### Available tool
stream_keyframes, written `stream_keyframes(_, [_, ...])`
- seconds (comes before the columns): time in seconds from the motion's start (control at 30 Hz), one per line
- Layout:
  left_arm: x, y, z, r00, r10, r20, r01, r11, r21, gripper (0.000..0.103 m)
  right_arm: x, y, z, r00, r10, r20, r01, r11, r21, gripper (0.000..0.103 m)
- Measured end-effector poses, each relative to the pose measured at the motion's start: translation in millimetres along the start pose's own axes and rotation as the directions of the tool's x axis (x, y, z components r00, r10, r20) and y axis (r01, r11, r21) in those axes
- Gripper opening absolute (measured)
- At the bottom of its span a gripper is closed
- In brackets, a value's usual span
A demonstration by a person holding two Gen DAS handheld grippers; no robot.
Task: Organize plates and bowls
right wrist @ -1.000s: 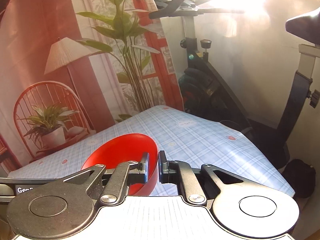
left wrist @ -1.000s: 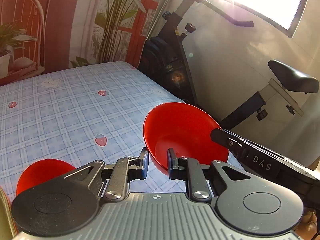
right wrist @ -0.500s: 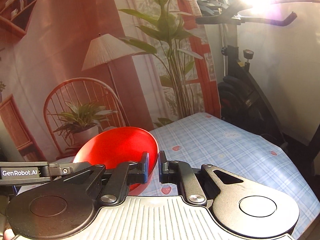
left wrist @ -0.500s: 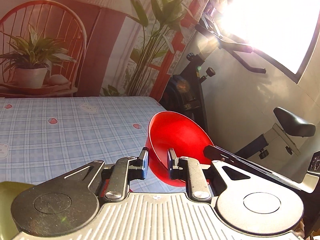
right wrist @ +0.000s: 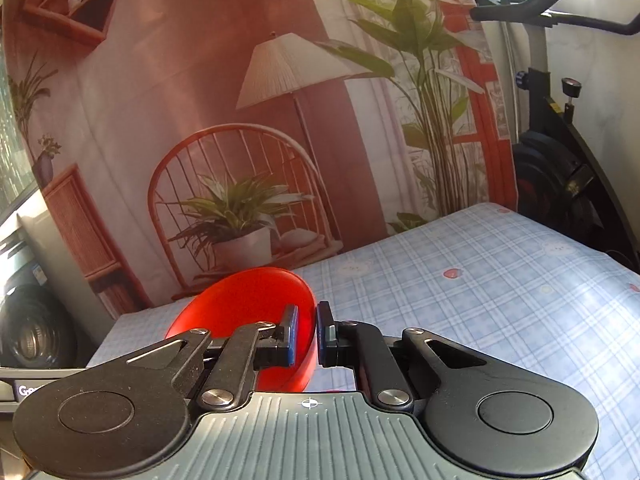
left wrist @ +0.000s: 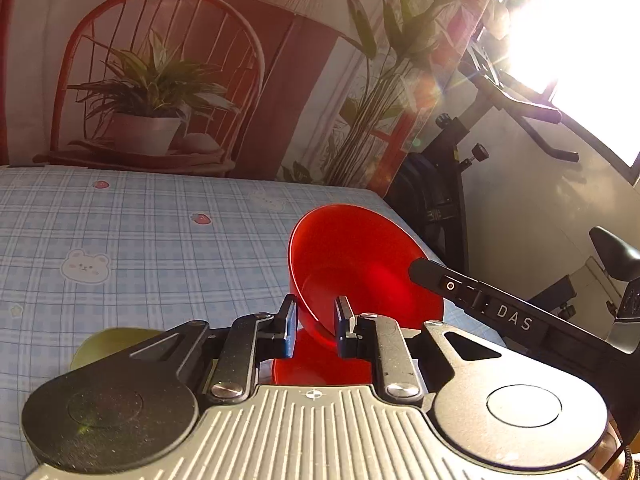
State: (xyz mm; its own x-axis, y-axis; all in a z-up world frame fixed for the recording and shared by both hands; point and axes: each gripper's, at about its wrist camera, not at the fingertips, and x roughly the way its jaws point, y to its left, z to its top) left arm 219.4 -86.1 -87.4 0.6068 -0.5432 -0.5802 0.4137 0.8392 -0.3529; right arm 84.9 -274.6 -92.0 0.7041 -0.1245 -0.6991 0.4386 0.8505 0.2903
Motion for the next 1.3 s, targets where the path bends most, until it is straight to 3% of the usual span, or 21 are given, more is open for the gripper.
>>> stream_keyframes(0.37, [29.3,7.3,-35.4,0.992,0.007,-0.123,-0.005,1.000,0.017,0.020,10.4,-31.3,-41.1,0.996,-0.046,-0.073,0.051,0.996,0.079,0.009])
stream_keyframes(0.7, [49.6,7.6,-48.3,0.979,0.046,-0.199,-0.036,0.998,0.052,0.019,17.1,-52.3,-68.2,0.991,-0.032,-0.127,0.048,0.991,0.128,0.011])
stream_keyframes(1.1, [48.6,0.0,-50.0,0.978,0.087,-0.188,-0.071,0.994,0.088,0.021,19.1,-53.8,-74.9,0.990,-0.040,-0.133,0.056,0.991,0.120,0.012])
stream_keyframes(1.3, [44.0,2.3,-47.3,0.981,0.092,-0.172,-0.083,0.995,0.061,0.022,18.9,-53.6,-74.5,0.990,-0.058,-0.127,0.073,0.991,0.116,0.016])
